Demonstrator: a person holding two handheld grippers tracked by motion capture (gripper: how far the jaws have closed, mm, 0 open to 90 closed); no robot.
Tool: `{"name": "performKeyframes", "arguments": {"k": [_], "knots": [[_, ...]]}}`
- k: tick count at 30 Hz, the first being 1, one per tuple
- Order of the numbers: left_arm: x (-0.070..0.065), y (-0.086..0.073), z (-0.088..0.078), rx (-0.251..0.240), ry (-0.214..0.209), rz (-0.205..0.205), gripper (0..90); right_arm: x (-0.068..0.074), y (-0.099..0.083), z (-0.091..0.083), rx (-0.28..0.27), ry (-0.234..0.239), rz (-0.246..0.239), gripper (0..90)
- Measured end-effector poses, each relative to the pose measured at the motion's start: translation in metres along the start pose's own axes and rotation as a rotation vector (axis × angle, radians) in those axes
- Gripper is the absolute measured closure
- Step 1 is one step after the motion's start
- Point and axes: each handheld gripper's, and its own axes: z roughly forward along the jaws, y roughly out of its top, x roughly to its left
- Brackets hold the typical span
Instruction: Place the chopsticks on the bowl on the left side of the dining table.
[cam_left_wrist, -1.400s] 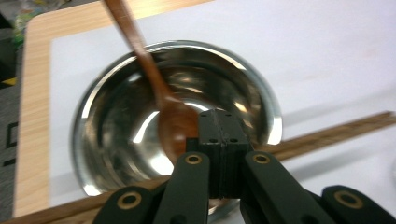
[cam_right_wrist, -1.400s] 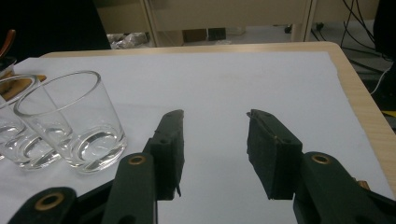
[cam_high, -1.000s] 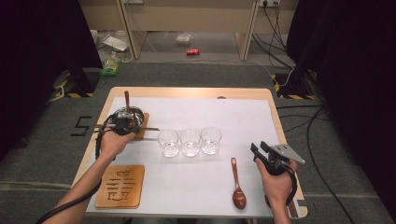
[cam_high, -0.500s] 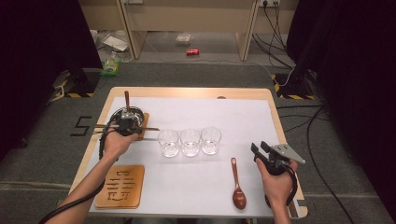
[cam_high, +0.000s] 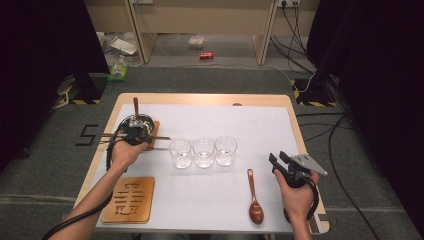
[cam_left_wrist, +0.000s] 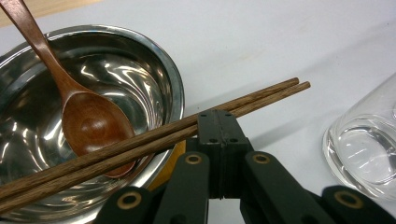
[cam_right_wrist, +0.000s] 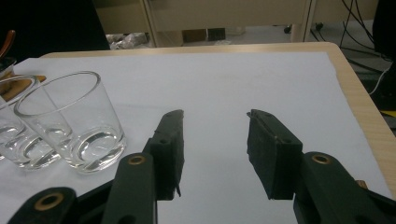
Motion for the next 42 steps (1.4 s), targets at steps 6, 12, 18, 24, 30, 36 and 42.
{"name": "performKeyframes", "arguments": {"k": [6,12,18,24,30,36,42], "knots": [[0.008,-0.004,-0.014,-0.038,-0.004,-0.014,89.4,-0.001,0.001,-0.001,-0.005,0.0,0.001,56.3],[0.04,-0.013,-0.033,-0.082,0.07,-0.074,89.4,-0.001,0.001,-0.001,-0.004,-0.003,0.002,56.3],[0.09,-0.031,-0.054,-0.101,0.215,-0.151,89.0,-0.001,0.001,-0.001,-0.002,-0.004,0.002,56.3],[0.127,-0.044,-0.062,-0.107,0.33,-0.212,89.1,0.0,0.0,0.0,0.002,-0.006,-0.001,56.3],[0.147,-0.05,-0.056,-0.093,0.366,-0.226,89.4,0.001,-0.002,0.001,0.008,-0.006,-0.002,56.3],[0.147,-0.049,-0.045,-0.079,0.348,-0.197,89.3,0.0,-0.002,0.001,0.006,-0.008,-0.006,56.3],[0.148,-0.048,-0.039,-0.064,0.343,-0.185,89.4,-0.001,-0.002,0.001,0.004,-0.007,-0.001,56.3]]}}
